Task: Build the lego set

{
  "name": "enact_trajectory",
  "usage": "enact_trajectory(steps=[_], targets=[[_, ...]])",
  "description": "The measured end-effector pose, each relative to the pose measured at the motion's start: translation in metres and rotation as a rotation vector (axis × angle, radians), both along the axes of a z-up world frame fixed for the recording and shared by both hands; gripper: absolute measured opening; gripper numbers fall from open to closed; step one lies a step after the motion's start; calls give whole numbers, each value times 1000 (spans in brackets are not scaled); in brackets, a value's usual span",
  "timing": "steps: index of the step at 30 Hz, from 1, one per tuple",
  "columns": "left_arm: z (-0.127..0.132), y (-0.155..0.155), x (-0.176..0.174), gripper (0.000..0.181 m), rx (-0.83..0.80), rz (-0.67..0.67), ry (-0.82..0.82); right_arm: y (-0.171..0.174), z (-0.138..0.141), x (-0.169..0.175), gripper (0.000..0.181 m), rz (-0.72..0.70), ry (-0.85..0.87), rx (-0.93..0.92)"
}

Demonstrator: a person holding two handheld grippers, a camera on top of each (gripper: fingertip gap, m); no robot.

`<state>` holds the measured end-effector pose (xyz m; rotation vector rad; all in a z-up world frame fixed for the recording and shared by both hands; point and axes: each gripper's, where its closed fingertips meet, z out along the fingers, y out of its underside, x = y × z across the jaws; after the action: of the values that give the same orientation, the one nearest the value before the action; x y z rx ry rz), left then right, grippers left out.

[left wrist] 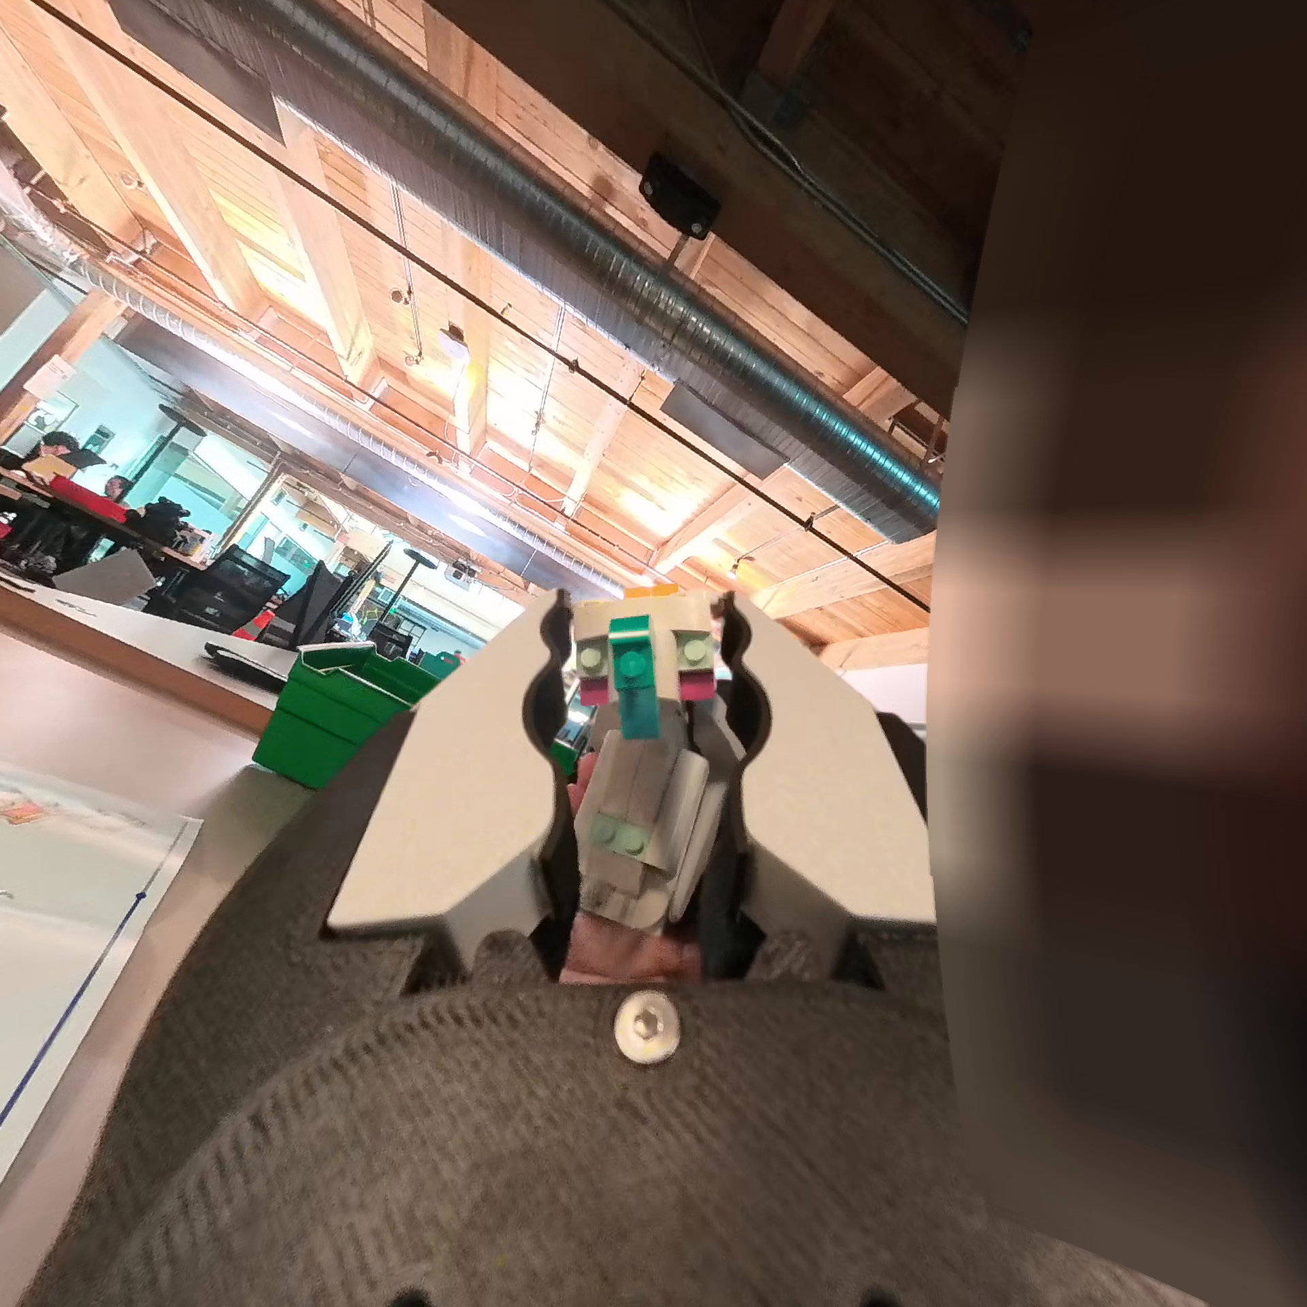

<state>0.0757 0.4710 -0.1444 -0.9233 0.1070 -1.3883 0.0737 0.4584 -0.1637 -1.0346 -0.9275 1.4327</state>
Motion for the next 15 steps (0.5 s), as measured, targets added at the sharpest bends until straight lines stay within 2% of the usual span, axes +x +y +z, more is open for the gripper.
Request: enact_trajectory(steps=[7, 15], targets=[[-6, 3, 3, 42, -17, 30, 86, 3, -6, -1, 14, 88, -34, -117], [-5, 5, 3, 41, -26, 32, 15, 2, -10, -7, 15, 117, -31, -230]])
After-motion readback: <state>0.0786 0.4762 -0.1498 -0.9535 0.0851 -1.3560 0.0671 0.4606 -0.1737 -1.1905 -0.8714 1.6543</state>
